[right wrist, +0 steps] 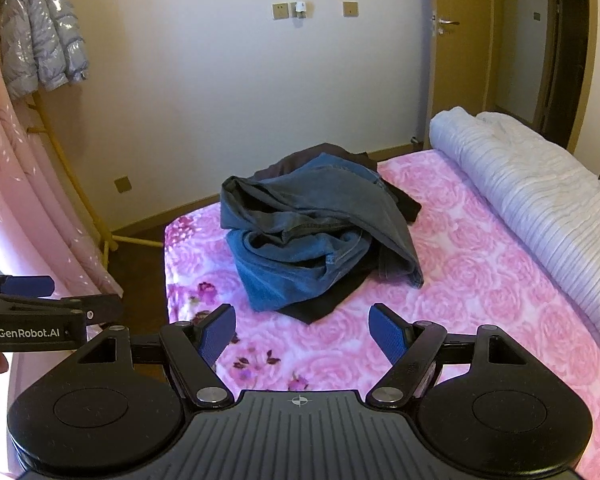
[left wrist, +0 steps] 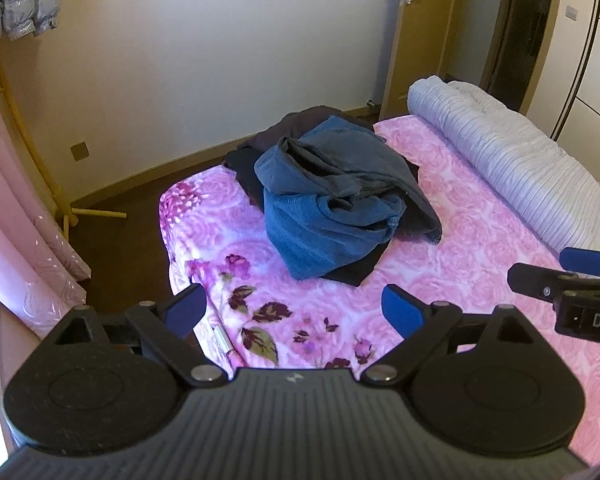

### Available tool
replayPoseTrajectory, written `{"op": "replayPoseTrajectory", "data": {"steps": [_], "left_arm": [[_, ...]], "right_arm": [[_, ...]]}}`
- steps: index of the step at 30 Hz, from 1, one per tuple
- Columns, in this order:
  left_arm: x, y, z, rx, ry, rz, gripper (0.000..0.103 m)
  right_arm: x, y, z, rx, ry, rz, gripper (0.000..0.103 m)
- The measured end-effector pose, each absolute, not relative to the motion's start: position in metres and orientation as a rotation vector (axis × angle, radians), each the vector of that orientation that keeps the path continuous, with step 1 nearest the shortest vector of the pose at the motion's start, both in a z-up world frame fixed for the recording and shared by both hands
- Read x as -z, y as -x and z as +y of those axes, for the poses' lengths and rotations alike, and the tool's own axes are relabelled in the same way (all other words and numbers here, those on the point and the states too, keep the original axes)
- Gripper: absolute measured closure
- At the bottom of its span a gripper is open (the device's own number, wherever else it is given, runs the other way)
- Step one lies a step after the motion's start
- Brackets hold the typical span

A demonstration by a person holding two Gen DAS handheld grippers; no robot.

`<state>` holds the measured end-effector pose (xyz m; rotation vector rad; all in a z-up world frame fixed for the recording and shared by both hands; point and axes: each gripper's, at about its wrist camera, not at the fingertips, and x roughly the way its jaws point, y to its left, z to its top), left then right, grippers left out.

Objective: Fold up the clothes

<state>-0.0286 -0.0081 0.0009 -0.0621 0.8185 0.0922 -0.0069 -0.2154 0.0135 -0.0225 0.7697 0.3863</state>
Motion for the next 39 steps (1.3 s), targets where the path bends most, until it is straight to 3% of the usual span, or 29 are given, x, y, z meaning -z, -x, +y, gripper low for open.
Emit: {"op": "replayPoseTrajectory", "data": {"steps": [39], "left_arm": [[-0.003,0.029,-0.027,-0.087,0.0,0.833,0.01]], "right_arm": [[-0.014,0.005,-0.231,-0.385,0.01,0.765,0.026]]}}
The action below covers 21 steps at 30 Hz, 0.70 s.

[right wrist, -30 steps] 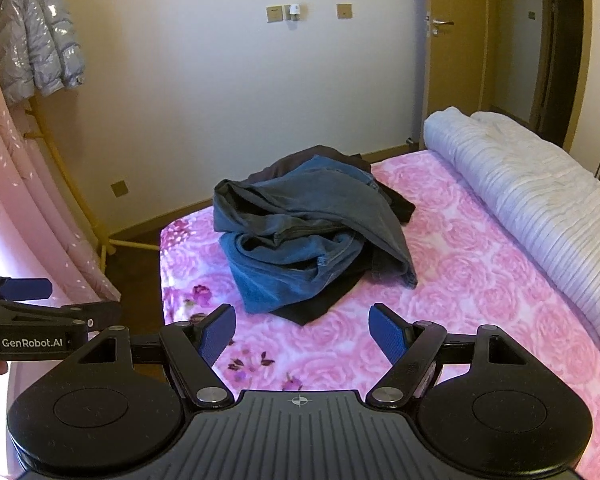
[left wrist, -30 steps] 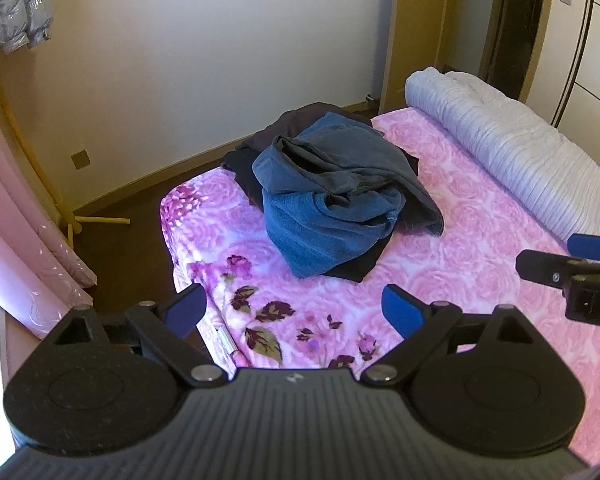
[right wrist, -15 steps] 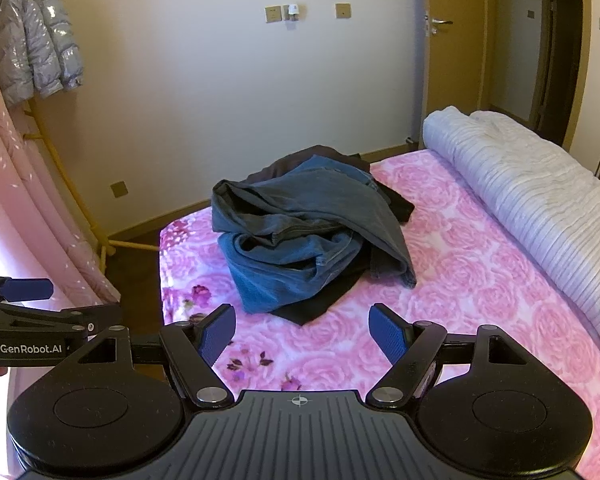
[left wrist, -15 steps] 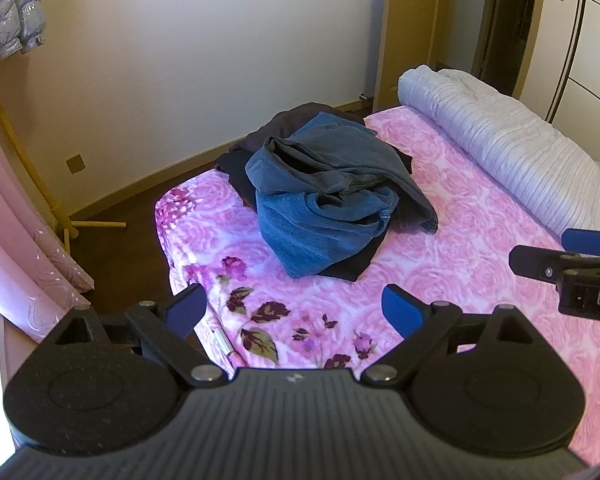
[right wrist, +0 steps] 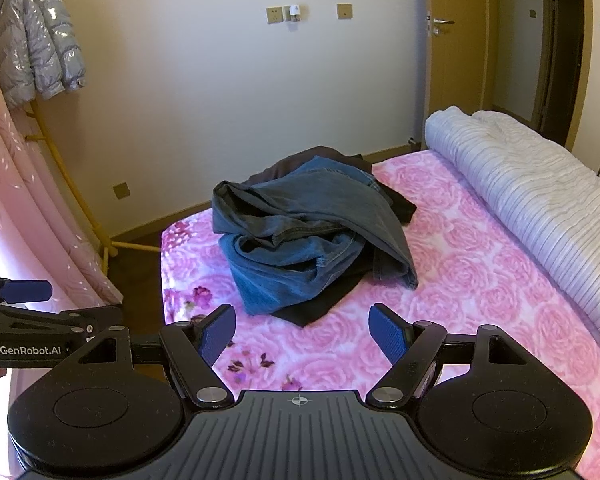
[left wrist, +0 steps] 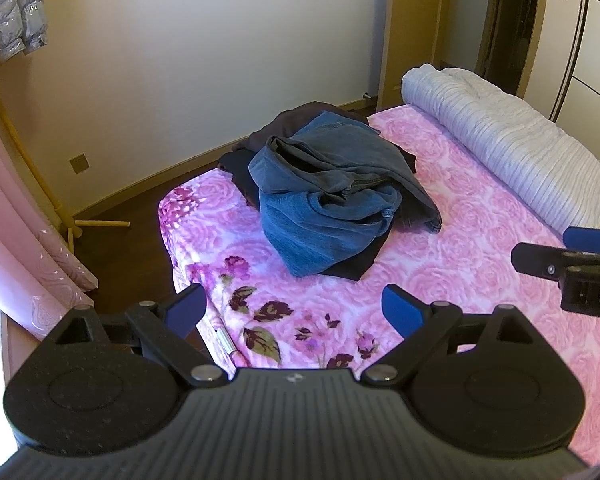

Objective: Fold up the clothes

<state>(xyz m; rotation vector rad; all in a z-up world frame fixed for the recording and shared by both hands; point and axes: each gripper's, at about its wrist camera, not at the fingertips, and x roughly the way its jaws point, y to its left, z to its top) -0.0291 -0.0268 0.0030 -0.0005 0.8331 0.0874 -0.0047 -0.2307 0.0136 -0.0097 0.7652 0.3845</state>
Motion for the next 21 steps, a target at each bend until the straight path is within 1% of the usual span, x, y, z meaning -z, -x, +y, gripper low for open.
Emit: {"op": "replayPoseTrajectory", "data": {"steps": [21], "left_arm": [[-0.004,0.043,-0.034,-0.126,-0.031,0.852,0.01]], "right_arm": [[-0.009,0.01,-0.245,-0.41,-0.018,0.768,0.026]]}}
